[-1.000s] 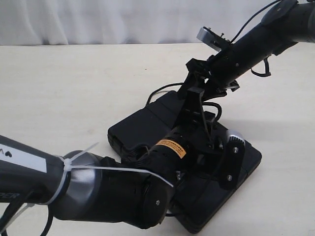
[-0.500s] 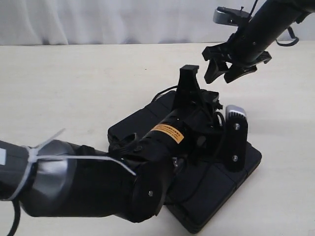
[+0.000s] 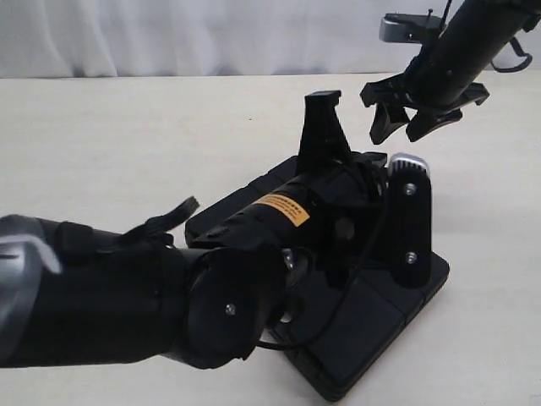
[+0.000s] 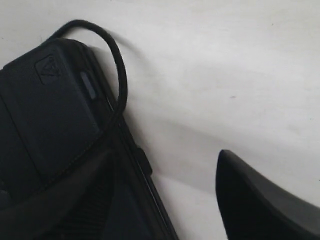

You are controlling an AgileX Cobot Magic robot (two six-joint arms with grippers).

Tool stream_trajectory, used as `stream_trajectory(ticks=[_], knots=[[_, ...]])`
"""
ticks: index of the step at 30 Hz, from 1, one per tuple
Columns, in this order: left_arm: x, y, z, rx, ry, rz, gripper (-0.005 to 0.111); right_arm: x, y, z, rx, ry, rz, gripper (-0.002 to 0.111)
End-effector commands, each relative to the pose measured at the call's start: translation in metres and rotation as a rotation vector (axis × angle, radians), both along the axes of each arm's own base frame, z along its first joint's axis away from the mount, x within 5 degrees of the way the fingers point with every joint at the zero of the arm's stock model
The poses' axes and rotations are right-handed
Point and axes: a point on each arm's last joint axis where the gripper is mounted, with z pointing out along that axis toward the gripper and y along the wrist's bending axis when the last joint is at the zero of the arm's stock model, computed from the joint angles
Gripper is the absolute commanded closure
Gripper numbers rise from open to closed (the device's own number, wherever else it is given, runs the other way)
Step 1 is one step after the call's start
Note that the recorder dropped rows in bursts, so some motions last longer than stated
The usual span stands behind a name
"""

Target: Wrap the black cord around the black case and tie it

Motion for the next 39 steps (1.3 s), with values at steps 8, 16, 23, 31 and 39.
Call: stream_trajectory(ticks=[8,16,23,31,39], knots=[[-0.006,0.015,0.045,-0.120,-0.038,0.004,0.107,-0.036,0.000,0.026,0.042,-0.004,0.032,0.051],[-0.013,0.031,0.081,-0.218,-0.062,-0.004,0.107,-0.051,0.012,0.016,0.175,0.030,0.120,0.051],[-0.017,0.034,0.084,-0.223,0.009,-0.032,0.107,-0.058,0.035,0.032,0.453,-0.050,0.337,0.051],[-0.018,0.034,0.085,-0.219,0.001,-0.038,0.107,-0.050,0.038,0.029,0.395,-0.229,0.341,0.051],[-0.018,0.034,0.084,-0.220,0.020,-0.036,0.107,-0.040,0.068,-0.006,0.215,-0.470,0.301,0.051]])
